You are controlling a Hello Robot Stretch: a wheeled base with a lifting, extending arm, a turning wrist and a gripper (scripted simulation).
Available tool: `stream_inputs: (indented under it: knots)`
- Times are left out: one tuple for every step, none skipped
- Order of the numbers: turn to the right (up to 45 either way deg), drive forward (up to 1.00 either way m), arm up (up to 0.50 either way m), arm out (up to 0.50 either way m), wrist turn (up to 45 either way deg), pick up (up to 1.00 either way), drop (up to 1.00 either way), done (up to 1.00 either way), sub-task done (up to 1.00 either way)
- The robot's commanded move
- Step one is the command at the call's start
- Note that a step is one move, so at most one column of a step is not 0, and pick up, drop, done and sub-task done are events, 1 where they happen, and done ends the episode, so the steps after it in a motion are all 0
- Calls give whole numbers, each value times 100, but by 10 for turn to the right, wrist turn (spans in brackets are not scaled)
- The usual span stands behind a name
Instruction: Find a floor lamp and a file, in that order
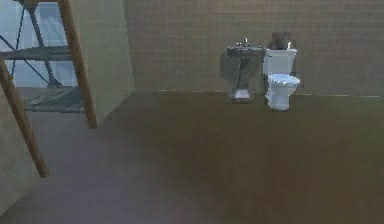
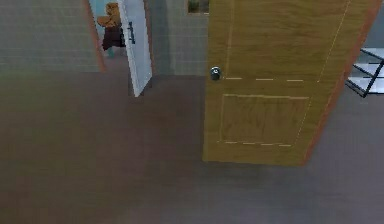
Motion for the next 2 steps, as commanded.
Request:
stream_inputs:
  knots:
    - [-240,0,0,0,0,0,0,0,0]
    - [0,100,0,0,0,0,0,0,0]
